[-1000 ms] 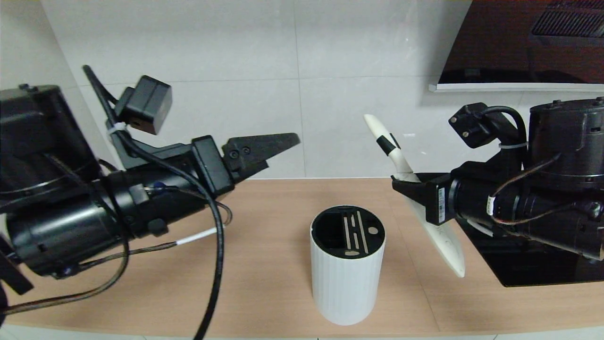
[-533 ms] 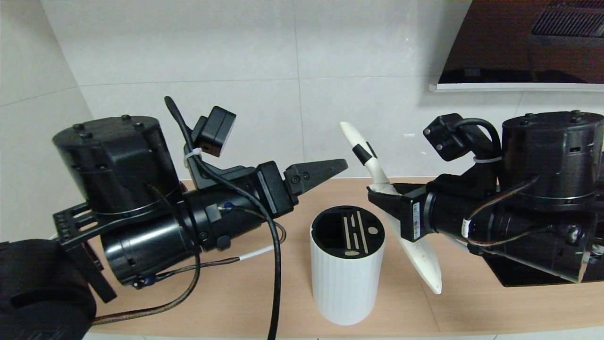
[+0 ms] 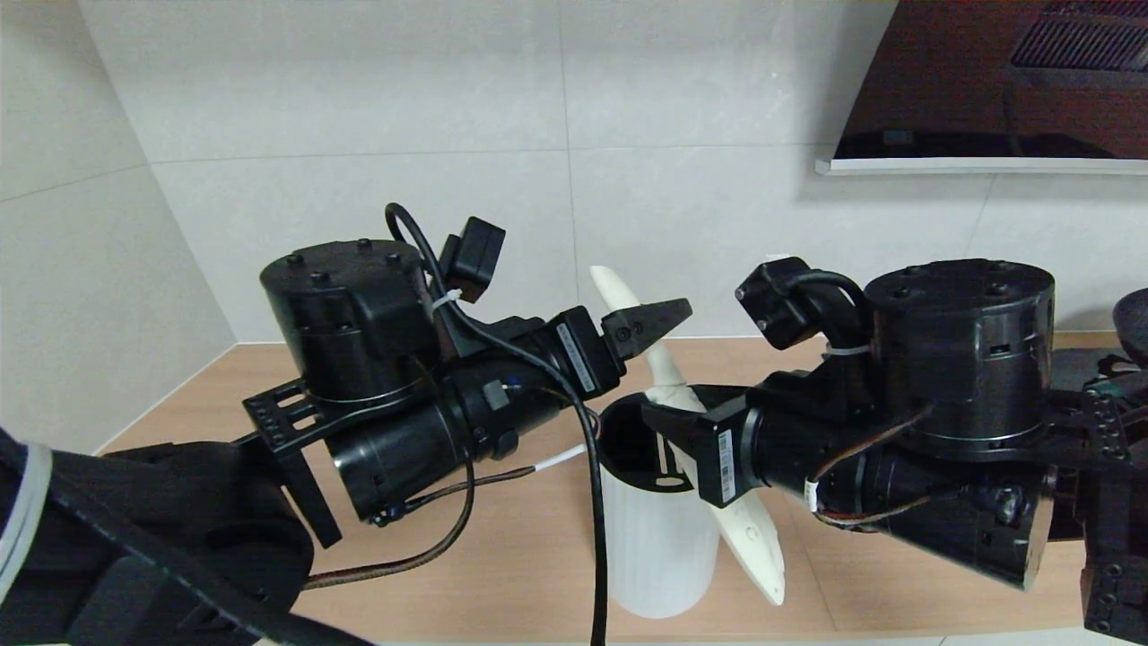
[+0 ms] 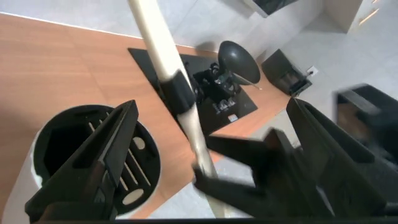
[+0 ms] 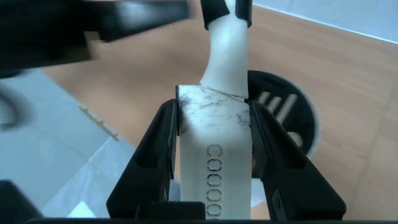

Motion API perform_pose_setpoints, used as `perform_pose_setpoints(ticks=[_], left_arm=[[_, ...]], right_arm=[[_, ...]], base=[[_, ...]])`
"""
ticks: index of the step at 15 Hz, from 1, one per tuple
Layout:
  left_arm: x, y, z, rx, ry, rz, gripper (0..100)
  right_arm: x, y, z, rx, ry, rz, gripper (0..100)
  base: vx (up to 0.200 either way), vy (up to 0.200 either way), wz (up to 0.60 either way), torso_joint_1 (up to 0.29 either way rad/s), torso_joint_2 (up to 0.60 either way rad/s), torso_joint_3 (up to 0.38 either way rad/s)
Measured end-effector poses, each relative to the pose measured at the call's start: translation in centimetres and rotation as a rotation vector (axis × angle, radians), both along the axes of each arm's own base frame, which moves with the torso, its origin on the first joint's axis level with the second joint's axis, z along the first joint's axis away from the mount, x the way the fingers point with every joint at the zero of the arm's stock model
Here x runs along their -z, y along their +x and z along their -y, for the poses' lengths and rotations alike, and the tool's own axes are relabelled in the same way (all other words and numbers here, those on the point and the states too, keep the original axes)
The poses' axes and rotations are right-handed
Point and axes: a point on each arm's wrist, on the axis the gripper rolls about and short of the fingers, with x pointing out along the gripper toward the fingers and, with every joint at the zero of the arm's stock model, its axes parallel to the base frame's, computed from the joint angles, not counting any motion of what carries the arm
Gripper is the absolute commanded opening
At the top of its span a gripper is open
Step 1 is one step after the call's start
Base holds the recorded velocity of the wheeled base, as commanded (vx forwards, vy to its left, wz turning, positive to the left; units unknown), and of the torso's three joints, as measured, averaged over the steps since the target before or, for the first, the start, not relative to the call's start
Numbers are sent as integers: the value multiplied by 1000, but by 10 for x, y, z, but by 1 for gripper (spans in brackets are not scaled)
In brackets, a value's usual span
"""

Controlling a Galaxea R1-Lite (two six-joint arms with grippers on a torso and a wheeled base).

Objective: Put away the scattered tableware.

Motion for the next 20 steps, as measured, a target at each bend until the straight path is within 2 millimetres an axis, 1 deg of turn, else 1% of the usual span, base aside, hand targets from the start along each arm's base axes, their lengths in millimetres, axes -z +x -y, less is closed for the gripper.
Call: perform_pose_setpoints(ticks=[4,8,12,13,20], left_arm=[[3,6,4,-30,2,-1,100],[5,9,5,-35,6,-7,100],[9,11,6,-38,14,-15,100],[9,11,6,-45,14,-15,0],[10,12,7,-50,18,-13,0]], right_arm=[[1,-5,-4,-20,-2,-5,0],[2,-7,-5,-26,-1,-9,0],[2,-13,-6,-46,0,-8,0],[2,-14,-6,-49,0,-9,0],[2,-15,-6,-52,0,-10,0]], base=[[0,0,0,0,0,0],[0,0,0,0,0,0],[0,0,0,0,0,0],[0,0,0,0,0,0],[0,0,0,0,0,0]])
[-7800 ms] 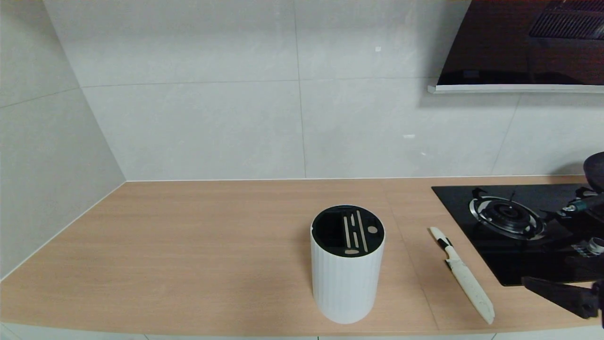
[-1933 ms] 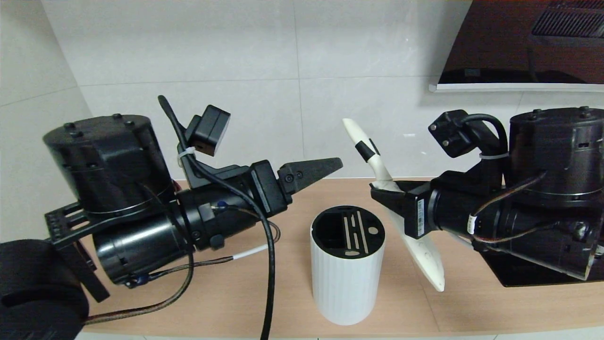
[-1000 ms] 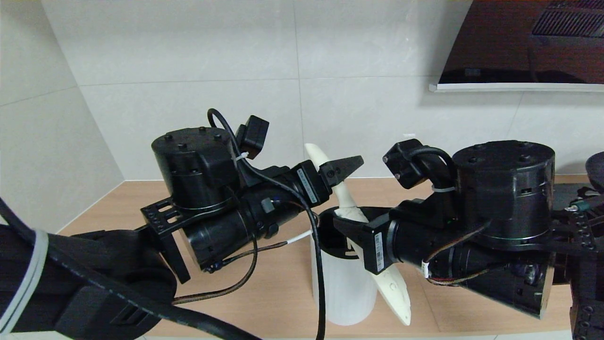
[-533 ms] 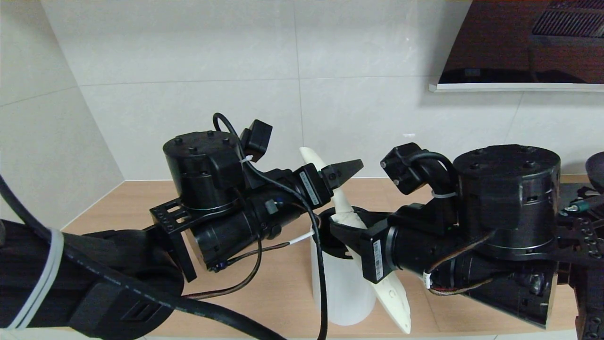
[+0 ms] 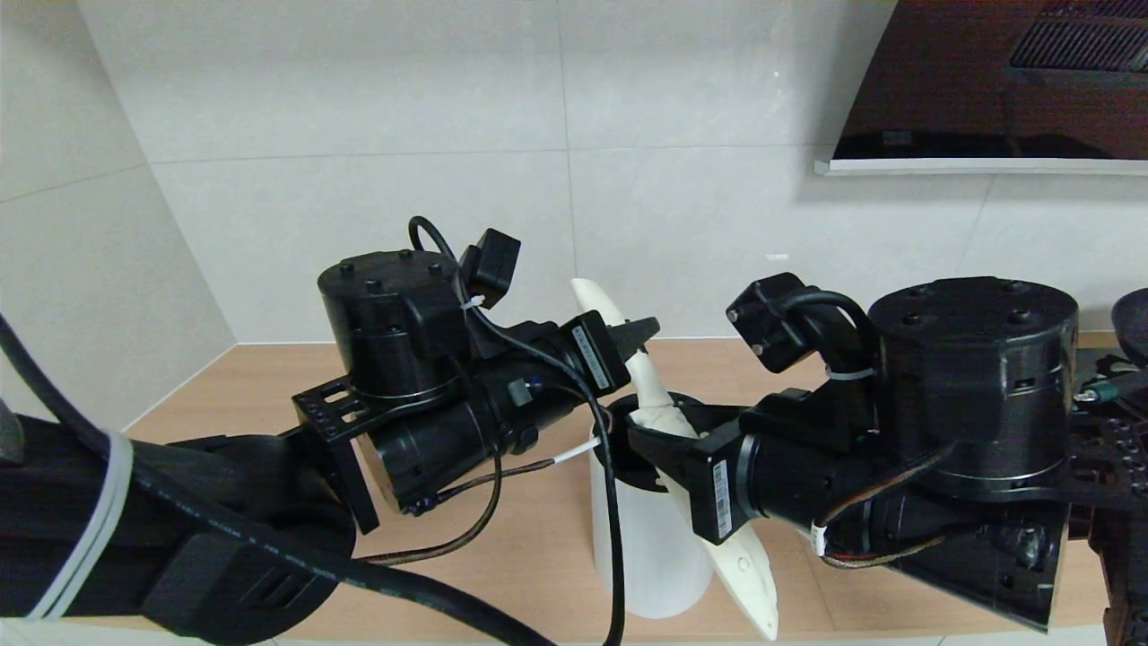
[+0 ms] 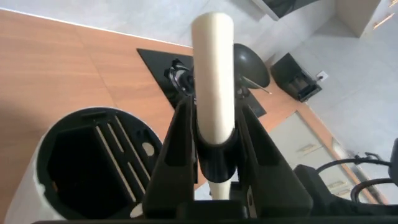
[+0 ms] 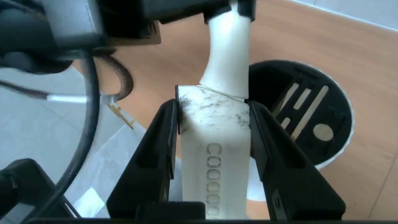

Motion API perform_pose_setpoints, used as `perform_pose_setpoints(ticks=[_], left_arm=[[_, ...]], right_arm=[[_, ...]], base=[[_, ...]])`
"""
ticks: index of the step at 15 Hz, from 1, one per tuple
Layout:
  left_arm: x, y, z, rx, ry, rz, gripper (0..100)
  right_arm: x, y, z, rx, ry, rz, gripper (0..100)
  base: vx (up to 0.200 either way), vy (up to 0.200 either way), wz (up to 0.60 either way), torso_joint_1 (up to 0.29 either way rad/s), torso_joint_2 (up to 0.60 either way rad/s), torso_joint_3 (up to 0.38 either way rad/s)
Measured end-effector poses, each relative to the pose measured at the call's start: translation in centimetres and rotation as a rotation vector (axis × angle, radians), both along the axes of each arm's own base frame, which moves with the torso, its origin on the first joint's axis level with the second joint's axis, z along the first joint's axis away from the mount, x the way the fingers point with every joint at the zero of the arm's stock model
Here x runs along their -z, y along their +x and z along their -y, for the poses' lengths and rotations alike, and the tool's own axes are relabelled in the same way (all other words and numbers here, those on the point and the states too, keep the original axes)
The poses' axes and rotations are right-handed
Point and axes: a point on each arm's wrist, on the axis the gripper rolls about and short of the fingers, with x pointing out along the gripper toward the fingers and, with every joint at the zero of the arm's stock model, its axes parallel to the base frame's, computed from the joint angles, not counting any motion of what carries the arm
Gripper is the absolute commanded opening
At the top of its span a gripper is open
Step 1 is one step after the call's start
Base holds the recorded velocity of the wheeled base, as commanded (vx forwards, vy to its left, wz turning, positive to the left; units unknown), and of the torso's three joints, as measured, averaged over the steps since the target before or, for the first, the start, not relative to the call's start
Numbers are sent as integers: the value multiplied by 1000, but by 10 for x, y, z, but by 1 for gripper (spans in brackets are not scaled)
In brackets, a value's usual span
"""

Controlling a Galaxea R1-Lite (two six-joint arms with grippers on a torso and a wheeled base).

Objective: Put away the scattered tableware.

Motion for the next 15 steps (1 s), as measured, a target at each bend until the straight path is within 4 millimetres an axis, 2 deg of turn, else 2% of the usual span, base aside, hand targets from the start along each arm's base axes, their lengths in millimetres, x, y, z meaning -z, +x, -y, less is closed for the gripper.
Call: perform_pose_setpoints(ticks=[4,5,10,13,15], left_arm=[[0,-1,1,-10,6,2,0],[0,-1,1,-12,6,5,0],[-9,0,0,-80,33,49,0],[-25,-3,-5,-118,30,71,0],[-43,-7,-12,-168,23,82,0]], right_arm=[[0,1,0,6,18,-13,0],[-1,1,-1,7,26,-9,100],[-4,1,-1,7,52,8,100],[-8,0,5,14,62,17,100],[-15,-1,18,33,77,36,100]], base=[[0,0,0,0,0,0],[0,0,0,0,0,0],[0,0,0,0,0,0],[0,0,0,0,0,0],[0,0,0,0,0,0]])
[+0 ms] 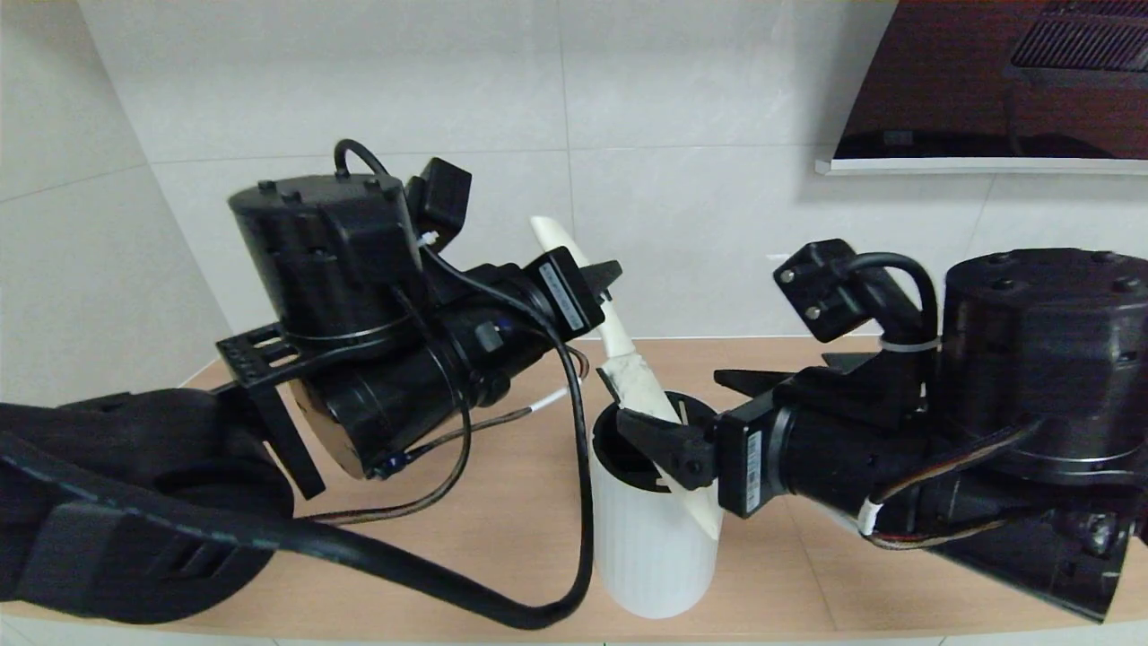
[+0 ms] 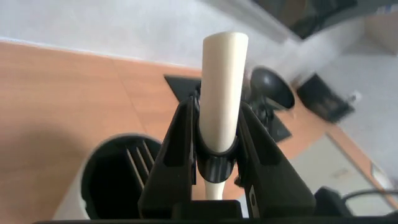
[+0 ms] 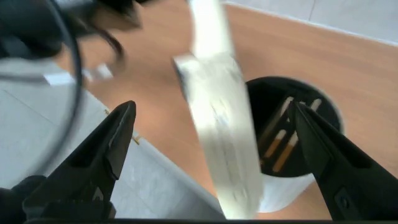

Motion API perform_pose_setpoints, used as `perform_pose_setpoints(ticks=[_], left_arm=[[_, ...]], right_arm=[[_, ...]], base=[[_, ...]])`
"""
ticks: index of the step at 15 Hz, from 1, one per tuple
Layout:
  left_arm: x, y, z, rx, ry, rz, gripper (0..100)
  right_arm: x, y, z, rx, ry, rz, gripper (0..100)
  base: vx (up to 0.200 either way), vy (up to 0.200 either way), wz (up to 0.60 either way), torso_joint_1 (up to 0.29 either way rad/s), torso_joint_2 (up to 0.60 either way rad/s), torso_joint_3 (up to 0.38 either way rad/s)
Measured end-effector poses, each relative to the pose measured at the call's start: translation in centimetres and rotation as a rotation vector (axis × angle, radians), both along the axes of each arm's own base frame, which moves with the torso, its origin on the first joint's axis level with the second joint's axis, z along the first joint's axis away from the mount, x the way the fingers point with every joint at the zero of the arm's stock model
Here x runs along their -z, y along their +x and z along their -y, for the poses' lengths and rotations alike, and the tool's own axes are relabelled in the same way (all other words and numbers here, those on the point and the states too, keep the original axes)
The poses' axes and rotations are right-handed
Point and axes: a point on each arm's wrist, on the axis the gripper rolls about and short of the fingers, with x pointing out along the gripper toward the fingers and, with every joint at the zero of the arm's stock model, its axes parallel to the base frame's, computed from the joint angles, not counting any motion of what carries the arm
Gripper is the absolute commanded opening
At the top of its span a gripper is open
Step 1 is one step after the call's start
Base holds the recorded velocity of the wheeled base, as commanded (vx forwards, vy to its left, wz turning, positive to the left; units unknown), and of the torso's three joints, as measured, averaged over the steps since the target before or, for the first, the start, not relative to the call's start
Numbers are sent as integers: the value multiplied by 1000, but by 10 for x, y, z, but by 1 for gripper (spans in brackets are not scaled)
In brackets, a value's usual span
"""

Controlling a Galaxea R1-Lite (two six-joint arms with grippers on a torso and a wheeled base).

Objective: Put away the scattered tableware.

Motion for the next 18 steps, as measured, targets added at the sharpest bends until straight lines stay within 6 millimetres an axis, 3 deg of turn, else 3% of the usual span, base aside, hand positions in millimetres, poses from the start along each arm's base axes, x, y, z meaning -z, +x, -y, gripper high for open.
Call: perform_pose_setpoints(ticks=[4,6,12,18], left_arm=[[-44,-1,-12,-151,58,73,0],[-57,1,-14,-246,112,118,0],[-41,13,4,-427,213,111,0],[-13,22,29,-447,298,168,0]], right_arm=[[-20,7,44,71,51,36,100],[-23,8,57,102,48,33,100],[-22,14,61,130,45,31,100],[-20,15,60,131,39,25,100]], base=[[0,0,0,0,0,0],[0,0,0,0,0,0],[0,0,0,0,0,0],[0,0,0,0,0,0]])
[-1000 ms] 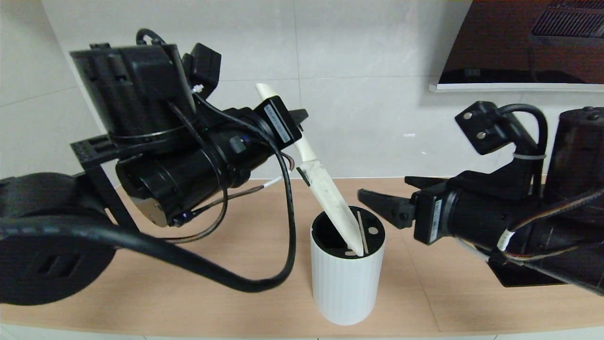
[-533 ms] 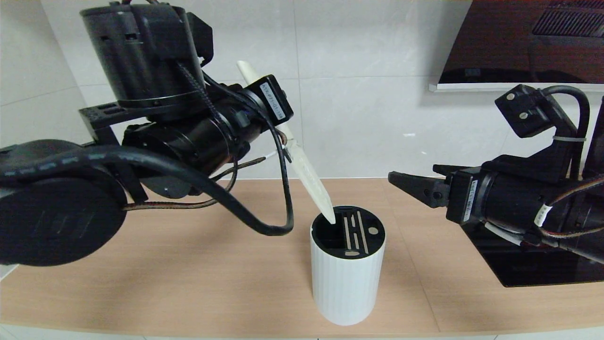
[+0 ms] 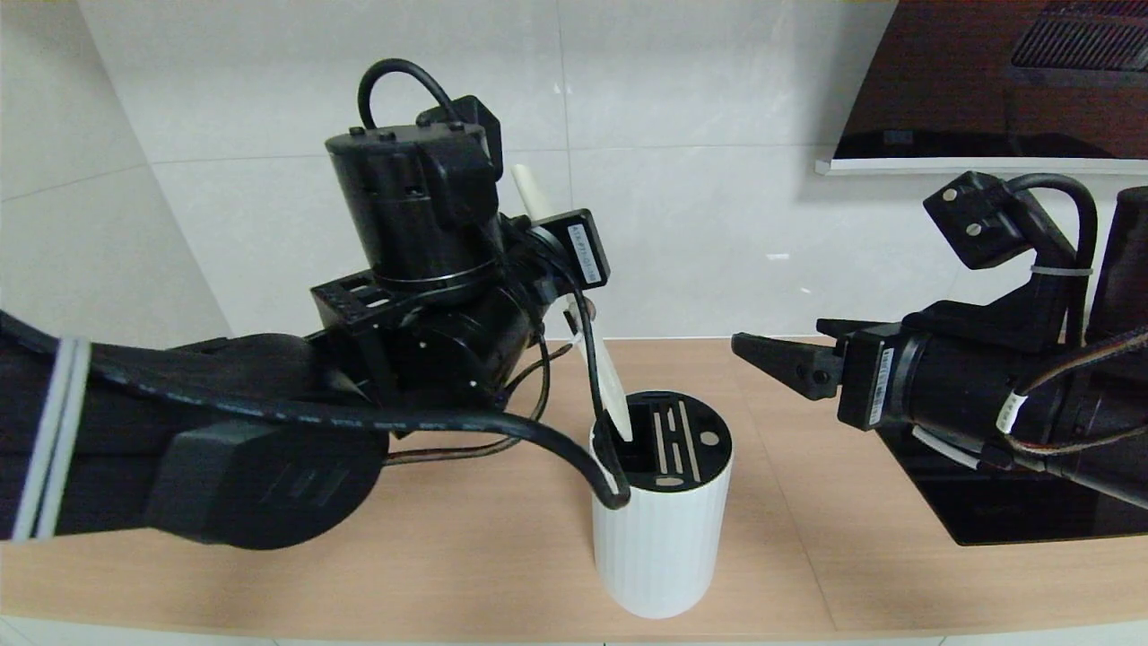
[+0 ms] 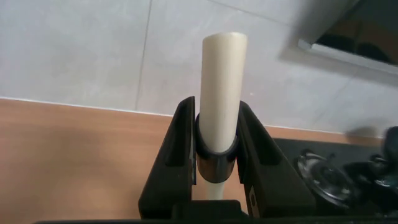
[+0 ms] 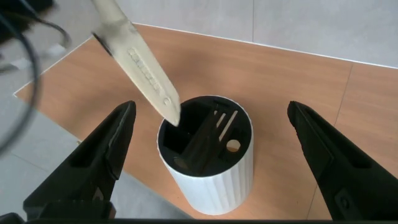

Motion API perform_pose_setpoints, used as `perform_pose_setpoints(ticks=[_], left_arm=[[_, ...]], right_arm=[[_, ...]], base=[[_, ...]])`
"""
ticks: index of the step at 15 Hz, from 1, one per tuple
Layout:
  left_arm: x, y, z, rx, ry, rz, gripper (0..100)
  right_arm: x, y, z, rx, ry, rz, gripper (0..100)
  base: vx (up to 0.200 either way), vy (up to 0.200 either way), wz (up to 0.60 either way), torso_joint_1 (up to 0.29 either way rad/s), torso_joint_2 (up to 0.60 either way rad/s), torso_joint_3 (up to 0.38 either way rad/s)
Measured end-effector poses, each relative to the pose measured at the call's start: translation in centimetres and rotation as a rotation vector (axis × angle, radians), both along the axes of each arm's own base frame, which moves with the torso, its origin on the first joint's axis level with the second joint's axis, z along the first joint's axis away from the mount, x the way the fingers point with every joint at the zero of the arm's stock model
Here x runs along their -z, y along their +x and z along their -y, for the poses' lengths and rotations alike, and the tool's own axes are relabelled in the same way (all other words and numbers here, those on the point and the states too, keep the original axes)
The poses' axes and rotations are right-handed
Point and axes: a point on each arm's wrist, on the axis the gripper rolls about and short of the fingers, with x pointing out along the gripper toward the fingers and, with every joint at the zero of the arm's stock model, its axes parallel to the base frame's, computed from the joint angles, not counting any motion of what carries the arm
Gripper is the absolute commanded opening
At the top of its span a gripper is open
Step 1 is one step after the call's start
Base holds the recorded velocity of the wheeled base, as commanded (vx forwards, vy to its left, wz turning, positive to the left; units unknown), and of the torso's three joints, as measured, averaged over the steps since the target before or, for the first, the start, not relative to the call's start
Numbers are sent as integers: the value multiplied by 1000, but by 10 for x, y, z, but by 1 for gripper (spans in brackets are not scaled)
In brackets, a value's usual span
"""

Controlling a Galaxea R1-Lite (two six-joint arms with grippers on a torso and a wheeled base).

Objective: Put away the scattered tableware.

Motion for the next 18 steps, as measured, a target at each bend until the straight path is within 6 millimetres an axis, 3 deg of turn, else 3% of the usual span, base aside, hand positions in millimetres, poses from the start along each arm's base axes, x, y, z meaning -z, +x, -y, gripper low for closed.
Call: perform_pose_setpoints(ticks=[12,18], left_arm=[[42,0,42,45,112,-5,0],[59,4,51,26,131,-24,0]], right_arm=[[7,4,-3,0,-16,-19,100],[9,5,-4,0,-22,-24,100]], base=[[0,0,0,0,0,0],[0,0,0,0,0,0]])
